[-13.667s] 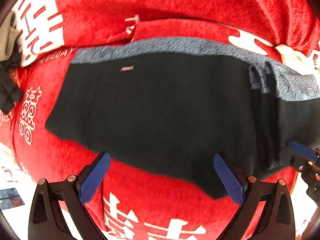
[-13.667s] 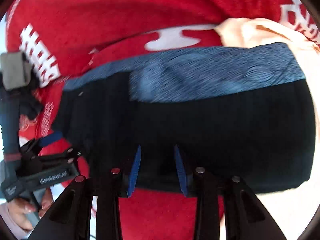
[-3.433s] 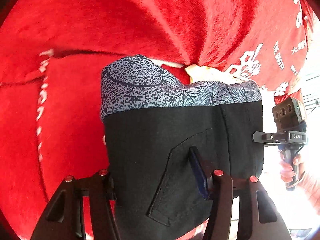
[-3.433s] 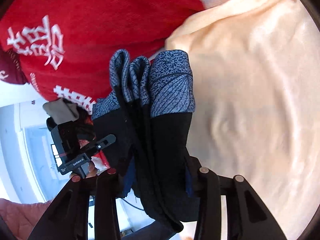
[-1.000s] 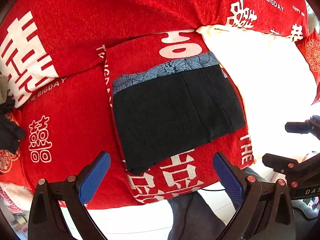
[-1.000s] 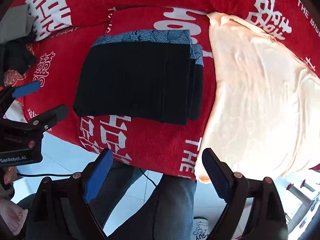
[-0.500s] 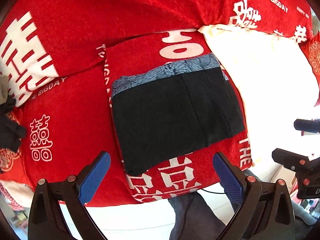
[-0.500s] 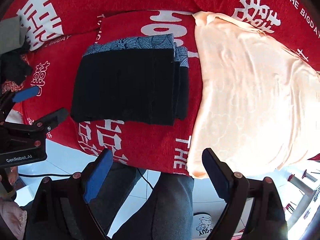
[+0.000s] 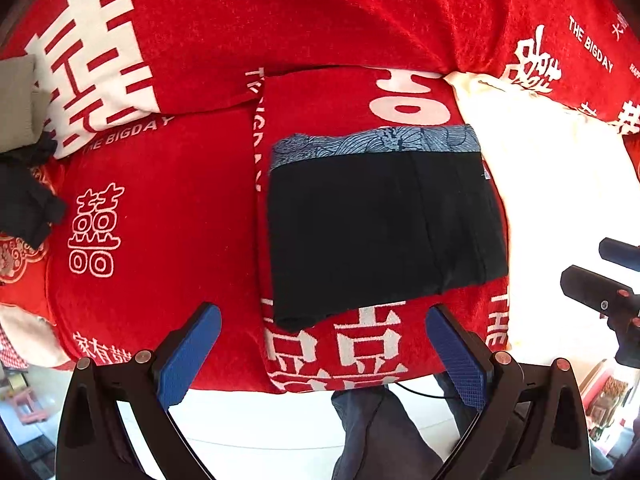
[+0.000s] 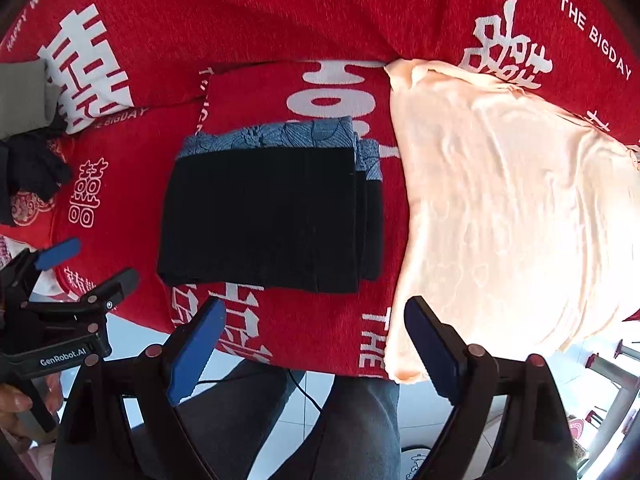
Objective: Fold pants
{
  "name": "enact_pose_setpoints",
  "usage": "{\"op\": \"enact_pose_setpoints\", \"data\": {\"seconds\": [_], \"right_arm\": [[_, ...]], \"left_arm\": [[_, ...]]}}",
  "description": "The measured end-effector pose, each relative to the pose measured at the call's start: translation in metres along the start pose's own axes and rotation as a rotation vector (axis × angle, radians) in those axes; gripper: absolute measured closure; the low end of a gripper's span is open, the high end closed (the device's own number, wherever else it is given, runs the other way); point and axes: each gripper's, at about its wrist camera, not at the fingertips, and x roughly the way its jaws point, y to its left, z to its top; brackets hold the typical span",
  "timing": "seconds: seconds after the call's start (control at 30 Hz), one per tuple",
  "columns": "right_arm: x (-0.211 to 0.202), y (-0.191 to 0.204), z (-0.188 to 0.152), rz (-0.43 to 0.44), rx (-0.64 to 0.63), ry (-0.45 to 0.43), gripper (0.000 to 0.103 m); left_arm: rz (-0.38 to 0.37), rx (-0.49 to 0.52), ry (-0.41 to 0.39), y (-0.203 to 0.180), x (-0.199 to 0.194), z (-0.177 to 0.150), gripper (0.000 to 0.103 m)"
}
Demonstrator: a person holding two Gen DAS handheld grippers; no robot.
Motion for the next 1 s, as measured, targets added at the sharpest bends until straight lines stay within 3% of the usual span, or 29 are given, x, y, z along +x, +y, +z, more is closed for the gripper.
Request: {"op": "enact_pose_setpoints", "data": {"seconds": [0.23,1.0], "right_arm": [[-0.001,0.005,-0.003,-0.011,-0.002,-0.01,0.011],[-0.005,-0.001,-0.006,-0.007,0.039,-0.029,0.011]], "left_arm": [[0.065,0.009,-0.038,-0.002,-0.005,-0.005,0.0],[0.074,-0.033,-0.046,0.003,-0.007,-0.007,0.0]]}}
